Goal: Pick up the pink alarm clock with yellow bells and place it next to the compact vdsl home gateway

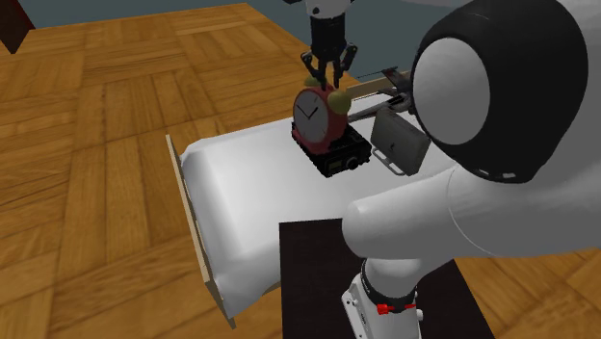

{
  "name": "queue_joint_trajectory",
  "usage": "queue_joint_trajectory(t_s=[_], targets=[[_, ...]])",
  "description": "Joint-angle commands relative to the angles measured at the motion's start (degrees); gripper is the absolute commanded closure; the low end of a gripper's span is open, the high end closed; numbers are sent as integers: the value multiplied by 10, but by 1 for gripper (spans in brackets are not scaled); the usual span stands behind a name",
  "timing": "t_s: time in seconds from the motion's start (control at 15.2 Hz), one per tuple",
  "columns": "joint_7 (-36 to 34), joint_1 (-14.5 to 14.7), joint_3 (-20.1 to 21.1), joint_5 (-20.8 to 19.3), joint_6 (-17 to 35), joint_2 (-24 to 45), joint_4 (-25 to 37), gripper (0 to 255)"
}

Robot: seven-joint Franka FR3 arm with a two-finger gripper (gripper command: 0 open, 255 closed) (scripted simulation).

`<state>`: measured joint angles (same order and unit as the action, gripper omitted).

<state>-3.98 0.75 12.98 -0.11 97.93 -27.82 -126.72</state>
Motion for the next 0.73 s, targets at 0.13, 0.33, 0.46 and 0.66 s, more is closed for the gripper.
queue_joint_trajectory(t_s=[0.13, 0.33, 0.46, 0.66], targets=[[57, -22, -43, -22, 9, 3, -2, 255], [97, -38, -74, -37, 16, 12, 3, 255], [124, -49, -94, -47, 21, 21, 9, 255], [163, -65, -123, -60, 29, 39, 23, 255]])
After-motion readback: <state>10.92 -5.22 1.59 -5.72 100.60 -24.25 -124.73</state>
